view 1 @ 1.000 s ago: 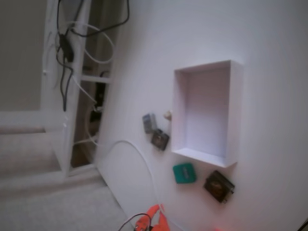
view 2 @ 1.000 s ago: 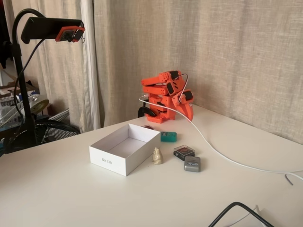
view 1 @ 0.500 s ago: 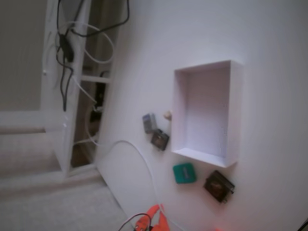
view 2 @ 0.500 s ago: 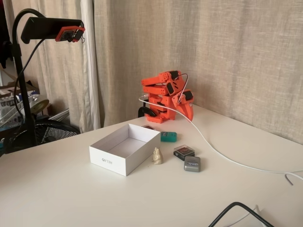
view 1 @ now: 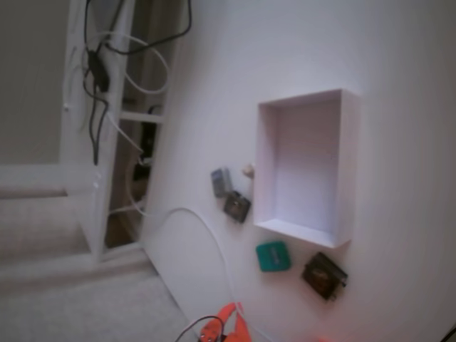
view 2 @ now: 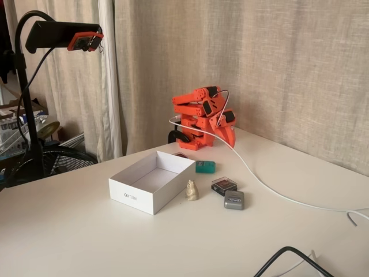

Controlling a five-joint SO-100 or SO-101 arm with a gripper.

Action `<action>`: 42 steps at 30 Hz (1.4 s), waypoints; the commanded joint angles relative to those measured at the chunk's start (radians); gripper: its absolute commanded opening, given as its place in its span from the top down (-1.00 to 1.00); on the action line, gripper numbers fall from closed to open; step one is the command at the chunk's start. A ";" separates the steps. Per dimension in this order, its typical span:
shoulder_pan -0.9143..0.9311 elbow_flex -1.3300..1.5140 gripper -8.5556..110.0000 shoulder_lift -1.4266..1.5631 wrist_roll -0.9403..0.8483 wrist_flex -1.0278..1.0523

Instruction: Grasp the green cube and put it in the bin.

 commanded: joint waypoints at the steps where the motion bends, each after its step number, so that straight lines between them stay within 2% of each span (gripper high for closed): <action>1: -0.011 -0.032 1.00 0.009 -0.002 0.002; 4: -0.103 -0.032 1.00 0.009 -0.040 0.000; 6: -0.100 -0.037 1.00 -0.018 -0.040 -0.037; 9: -0.107 -0.156 0.96 -0.261 -0.037 -0.272; 11: -0.146 -0.311 0.64 -0.400 -0.034 -0.337; 14: -0.258 -0.614 0.51 -0.638 -0.034 -0.377; 17: -0.342 -0.934 0.49 -0.827 -0.032 -0.339; 22: -0.351 -1.385 0.49 -1.063 -0.032 -0.069; 25: -0.278 -1.420 0.43 -1.072 -0.031 0.009; 27: -0.210 -1.407 0.15 -1.058 -0.018 0.092; 28: -0.179 -1.397 0.11 -1.057 -0.015 0.135; 36: 0.295 -1.244 0.08 -1.052 -0.009 0.411; 39: 0.480 -1.094 0.07 -1.011 -0.011 0.394; 42: 0.600 -1.068 0.09 -1.039 -0.005 0.385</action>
